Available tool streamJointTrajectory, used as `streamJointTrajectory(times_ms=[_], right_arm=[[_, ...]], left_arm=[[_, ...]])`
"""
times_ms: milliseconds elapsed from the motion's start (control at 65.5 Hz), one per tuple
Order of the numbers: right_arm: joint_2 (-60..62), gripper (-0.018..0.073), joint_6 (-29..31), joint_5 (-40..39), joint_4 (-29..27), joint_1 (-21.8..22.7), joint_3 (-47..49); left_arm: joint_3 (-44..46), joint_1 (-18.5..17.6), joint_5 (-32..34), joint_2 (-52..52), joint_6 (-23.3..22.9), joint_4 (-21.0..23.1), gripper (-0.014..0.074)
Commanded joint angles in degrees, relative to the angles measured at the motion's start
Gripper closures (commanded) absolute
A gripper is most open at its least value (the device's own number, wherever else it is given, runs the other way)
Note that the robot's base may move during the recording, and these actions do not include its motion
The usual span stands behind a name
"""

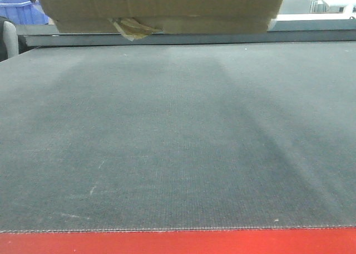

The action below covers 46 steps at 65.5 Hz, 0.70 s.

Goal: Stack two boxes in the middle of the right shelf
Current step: 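Lift the stacked boxes off the table with both grippers, then back the base away from the table holding the boxes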

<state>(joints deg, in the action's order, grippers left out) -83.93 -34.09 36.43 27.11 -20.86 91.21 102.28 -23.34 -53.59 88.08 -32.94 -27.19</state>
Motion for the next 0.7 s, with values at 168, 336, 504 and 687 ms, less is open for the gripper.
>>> streamJointTrajectory(times_ms=[168,336,504,687], right_arm=[[0.6,0.0721,0.0,-7.9,1.5,0.3,0.7],[0.6,0.0721,0.0,-8.3,1.5,0.3,0.7],[0.6,0.0721,0.0,-8.3,1.5,0.3,0.7],[0.6,0.0721,0.0,-8.3,1.5,0.3,0.7]], left_arm=[[0.9,0.3,2.4,-0.5,-0.2,-1.2,0.0707],[0.9,0.3,2.4,-0.5,-0.2,-1.2,0.0707],[0.9,0.3,2.4,-0.5,-0.2,-1.2,0.0707],[0.9,0.3,2.4,-0.5,-0.2,-1.2,0.0707]])
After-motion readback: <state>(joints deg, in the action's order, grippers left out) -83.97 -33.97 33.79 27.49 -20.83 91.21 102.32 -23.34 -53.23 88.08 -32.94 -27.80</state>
